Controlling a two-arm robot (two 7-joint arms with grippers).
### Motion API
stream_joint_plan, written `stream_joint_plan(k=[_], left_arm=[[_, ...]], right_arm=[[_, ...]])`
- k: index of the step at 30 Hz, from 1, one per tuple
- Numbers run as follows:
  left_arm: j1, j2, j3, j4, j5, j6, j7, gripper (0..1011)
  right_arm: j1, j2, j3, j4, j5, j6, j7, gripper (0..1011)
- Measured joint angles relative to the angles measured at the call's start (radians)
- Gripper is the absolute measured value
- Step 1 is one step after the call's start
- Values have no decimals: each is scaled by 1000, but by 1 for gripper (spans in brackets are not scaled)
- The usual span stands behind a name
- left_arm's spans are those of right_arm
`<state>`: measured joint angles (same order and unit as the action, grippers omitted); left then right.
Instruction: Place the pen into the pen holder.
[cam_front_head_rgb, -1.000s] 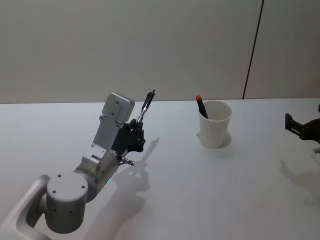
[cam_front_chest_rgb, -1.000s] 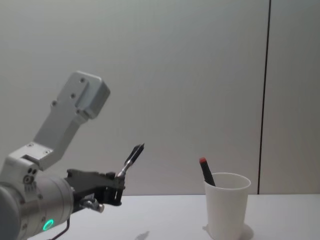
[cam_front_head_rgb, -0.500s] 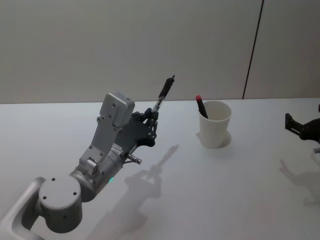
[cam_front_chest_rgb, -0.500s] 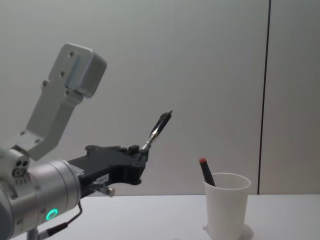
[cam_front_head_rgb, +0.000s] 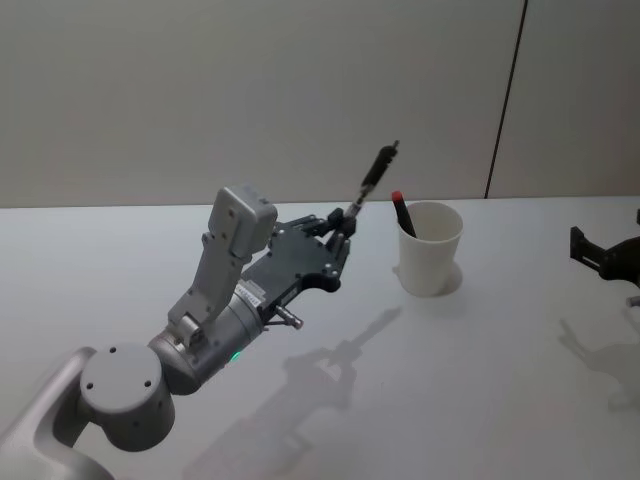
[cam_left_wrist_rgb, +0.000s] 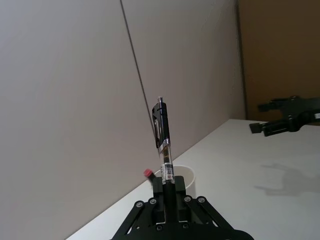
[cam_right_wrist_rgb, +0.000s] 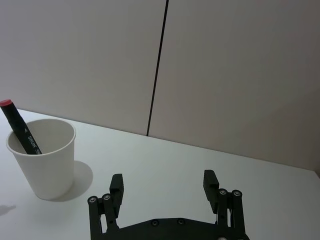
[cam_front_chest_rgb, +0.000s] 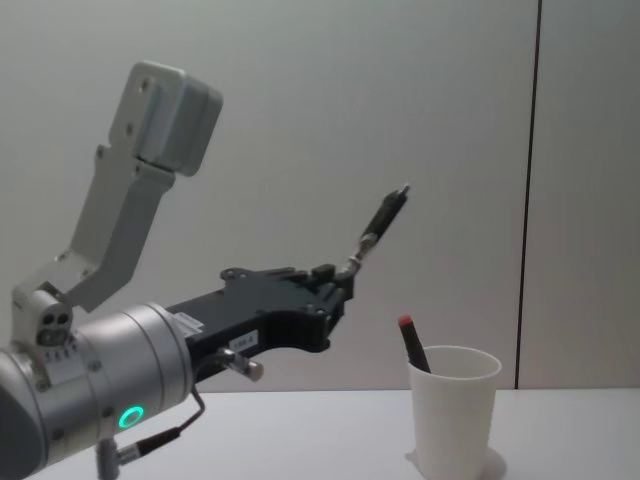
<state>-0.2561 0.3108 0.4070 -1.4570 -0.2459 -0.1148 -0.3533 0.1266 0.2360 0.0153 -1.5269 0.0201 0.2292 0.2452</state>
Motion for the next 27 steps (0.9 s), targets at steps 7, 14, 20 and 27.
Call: stream_joint_plan(k=[7, 14, 20, 27], left_arm=[[-27, -18, 5, 41, -18, -35, -85, 138], [-59, -38, 11, 89, -35, -58, -171, 138], [-83, -54, 15, 129, -47, -70, -235, 138], [-109, -71, 22, 172, -57, -78, -298, 137]], right_arm=[[0, 0, 0, 0, 0, 0, 0, 1001], [0, 0, 0, 0, 0, 0, 0, 1002], [0, 0, 0, 0, 0, 0, 0, 1002], [0, 0, 0, 0, 0, 0, 0, 1001]])
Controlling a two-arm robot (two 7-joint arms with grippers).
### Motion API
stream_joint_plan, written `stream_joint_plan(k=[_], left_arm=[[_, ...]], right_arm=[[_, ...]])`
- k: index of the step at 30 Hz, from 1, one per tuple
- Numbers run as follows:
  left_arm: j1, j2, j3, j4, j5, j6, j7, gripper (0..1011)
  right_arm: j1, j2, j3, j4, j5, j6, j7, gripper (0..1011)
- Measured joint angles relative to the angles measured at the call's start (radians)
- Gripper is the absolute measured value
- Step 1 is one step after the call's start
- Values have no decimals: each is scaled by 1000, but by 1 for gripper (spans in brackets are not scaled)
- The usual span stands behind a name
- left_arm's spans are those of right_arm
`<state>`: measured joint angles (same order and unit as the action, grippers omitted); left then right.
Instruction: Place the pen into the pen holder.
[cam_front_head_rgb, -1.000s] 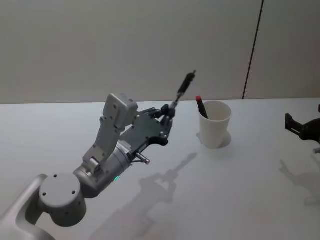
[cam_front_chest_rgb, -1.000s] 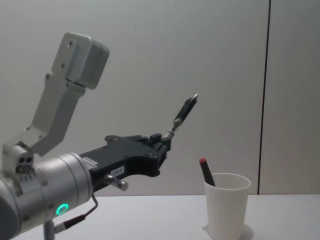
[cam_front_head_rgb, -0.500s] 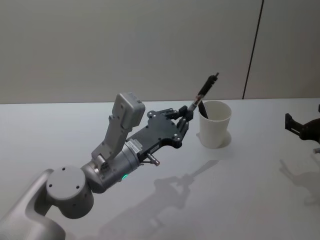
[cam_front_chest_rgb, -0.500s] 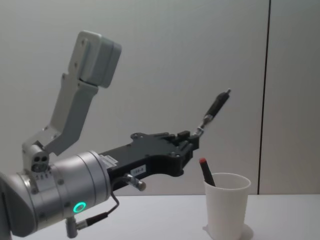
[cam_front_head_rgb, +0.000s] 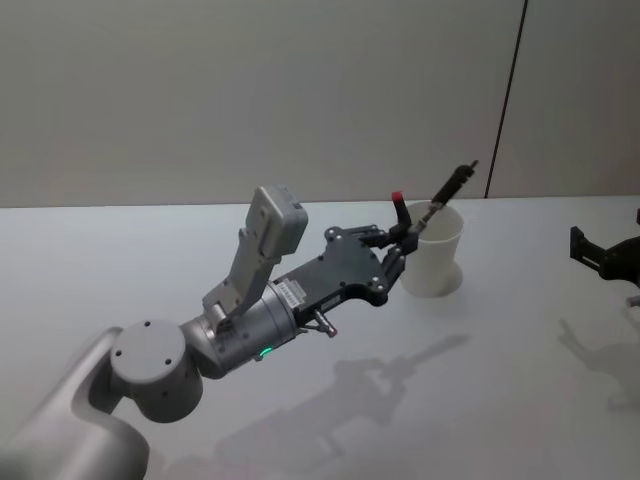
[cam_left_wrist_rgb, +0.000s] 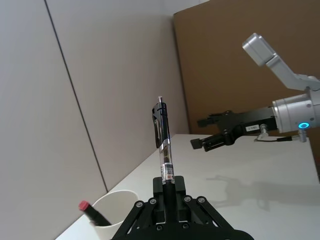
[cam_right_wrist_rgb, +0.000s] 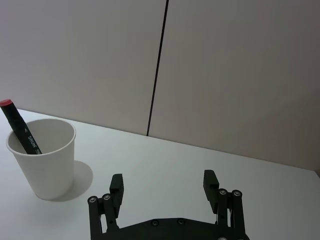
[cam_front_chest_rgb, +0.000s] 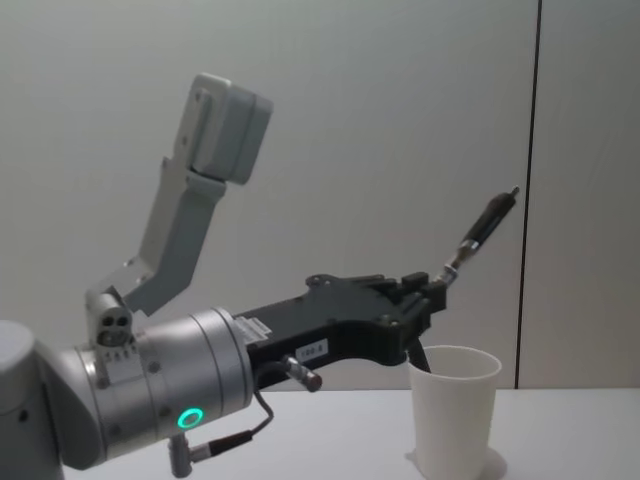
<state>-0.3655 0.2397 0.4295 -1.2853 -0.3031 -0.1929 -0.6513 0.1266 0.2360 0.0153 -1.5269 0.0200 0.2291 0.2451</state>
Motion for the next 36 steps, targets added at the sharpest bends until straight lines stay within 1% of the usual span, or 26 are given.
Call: stream_joint_plan(k=[9, 16, 27, 36], left_arm=[[-33, -24, 11, 54, -10, -8, -67, 138], [-55, -41, 20, 90, -17, -14, -107, 138], [-81, -63, 33, 135, -26, -23, -150, 138], [-92, -70, 38, 152, -30, -26, -167, 138]], right_arm=[[0, 0, 0, 0, 0, 0, 0, 1001], [0, 0, 0, 0, 0, 0, 0, 1002], [0, 0, 0, 0, 0, 0, 0, 1001], [0, 0, 0, 0, 0, 0, 0, 1001]])
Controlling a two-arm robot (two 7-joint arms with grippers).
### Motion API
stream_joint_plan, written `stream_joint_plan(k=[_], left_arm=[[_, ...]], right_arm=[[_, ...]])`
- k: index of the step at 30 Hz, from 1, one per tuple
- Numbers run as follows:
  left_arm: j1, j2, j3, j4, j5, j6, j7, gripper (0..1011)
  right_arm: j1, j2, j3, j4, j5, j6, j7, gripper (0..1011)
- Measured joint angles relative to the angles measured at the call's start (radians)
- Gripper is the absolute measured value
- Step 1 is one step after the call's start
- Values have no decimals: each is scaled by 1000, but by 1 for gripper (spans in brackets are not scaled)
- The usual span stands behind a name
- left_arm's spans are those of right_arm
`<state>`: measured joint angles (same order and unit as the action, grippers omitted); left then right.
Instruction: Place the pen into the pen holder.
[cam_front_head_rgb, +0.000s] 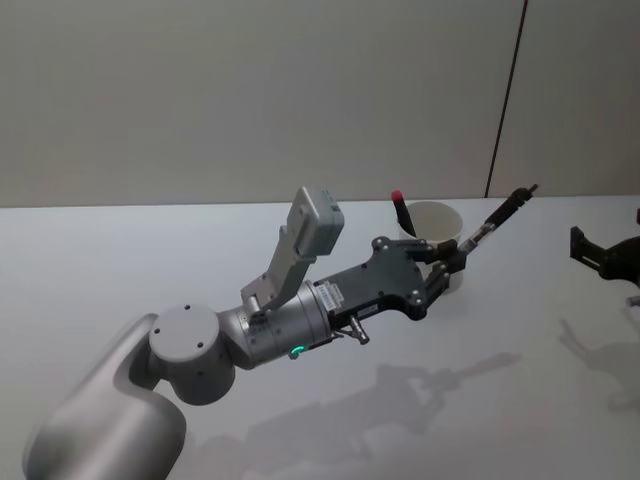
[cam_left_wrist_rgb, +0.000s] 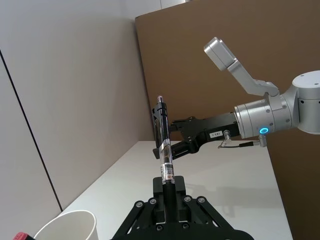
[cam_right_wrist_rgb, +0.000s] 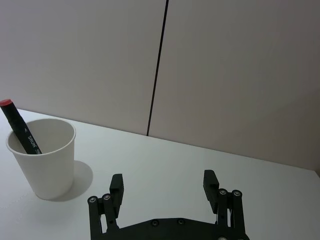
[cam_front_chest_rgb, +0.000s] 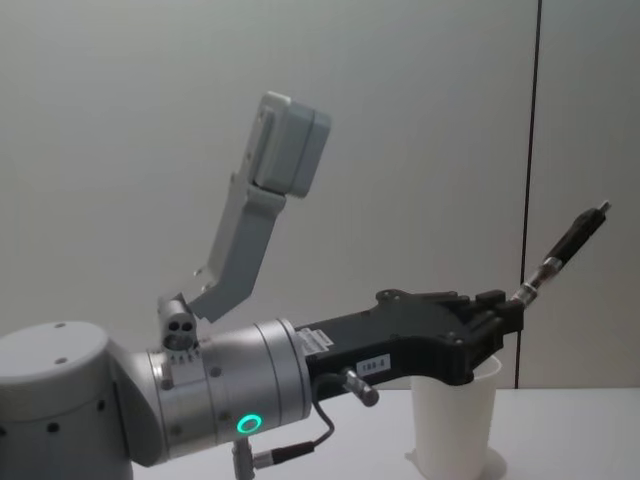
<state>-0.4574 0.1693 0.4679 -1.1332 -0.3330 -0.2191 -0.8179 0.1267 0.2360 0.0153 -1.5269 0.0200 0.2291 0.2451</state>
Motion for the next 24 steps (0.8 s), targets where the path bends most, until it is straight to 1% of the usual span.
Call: stream_joint_plan(k=[14, 20, 21, 24], left_arm=[[-8, -5, 3, 12, -3, -2, -11, 137], [-9, -6, 4, 14, -3, -3, -13, 138], [-9, -6, 4, 15, -4, -3, -14, 137], [-9, -7, 4, 15, -4, -3, -14, 138]], right_arm=[[-4, 2, 1, -2, 11, -5, 6, 1002], [-10, 7, 8, -10, 38, -8, 26, 1001], [-14, 10, 12, -15, 55, -8, 41, 1001], [-23, 16, 19, -26, 88, -6, 69, 1001]])
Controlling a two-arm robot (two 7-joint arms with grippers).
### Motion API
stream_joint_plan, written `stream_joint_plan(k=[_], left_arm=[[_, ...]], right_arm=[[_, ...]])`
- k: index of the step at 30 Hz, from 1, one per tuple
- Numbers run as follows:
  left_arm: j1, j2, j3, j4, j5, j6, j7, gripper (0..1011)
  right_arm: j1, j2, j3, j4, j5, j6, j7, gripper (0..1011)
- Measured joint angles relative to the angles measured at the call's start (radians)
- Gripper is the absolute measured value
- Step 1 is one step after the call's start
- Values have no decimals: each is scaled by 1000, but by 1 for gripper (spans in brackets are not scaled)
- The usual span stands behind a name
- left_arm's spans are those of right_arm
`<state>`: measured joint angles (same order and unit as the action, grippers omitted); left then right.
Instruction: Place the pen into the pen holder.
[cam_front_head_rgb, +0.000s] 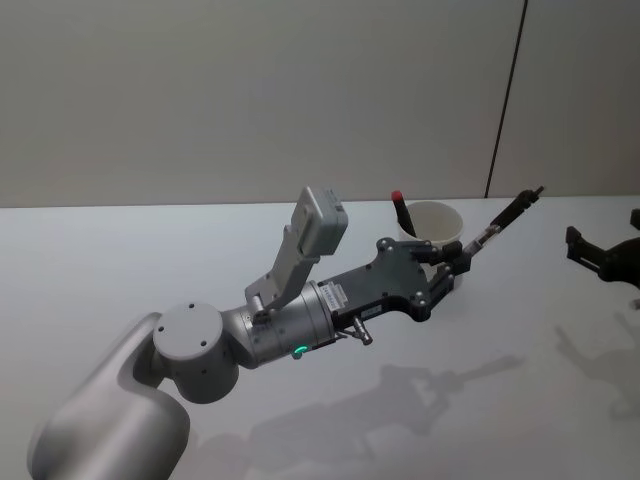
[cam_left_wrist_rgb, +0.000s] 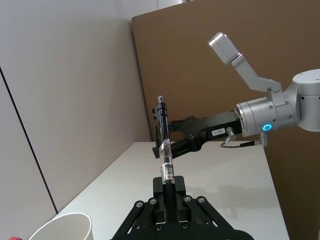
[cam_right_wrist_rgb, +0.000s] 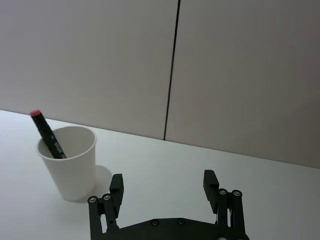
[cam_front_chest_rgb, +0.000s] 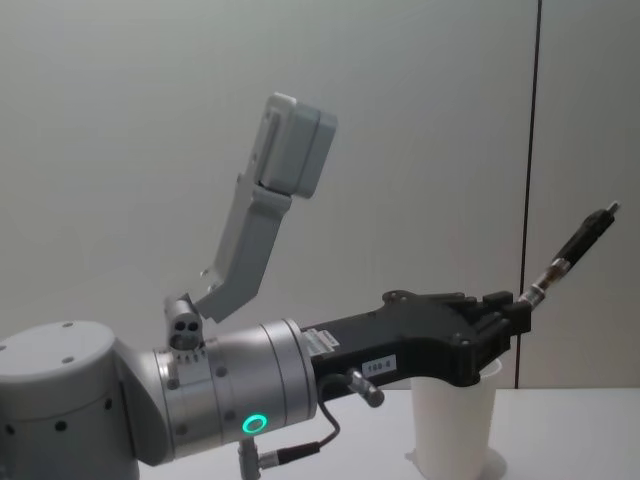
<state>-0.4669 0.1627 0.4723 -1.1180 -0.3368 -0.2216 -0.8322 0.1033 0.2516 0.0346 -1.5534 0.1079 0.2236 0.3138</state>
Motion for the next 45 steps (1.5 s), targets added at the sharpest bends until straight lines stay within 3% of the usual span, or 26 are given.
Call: stream_joint_plan(k=[13, 32, 45], left_arm=[[-1, -1, 0, 2, 0, 0, -2, 138], [-1, -1, 0, 2, 0, 0, -2, 138], [-1, -1, 0, 2, 0, 0, -2, 137]], right_arm=[[-35, 27, 30, -35, 119, 34, 105, 1001], [-86, 74, 70, -73, 321, 128, 296, 1002], [-122, 83, 78, -123, 454, 209, 349, 1001]])
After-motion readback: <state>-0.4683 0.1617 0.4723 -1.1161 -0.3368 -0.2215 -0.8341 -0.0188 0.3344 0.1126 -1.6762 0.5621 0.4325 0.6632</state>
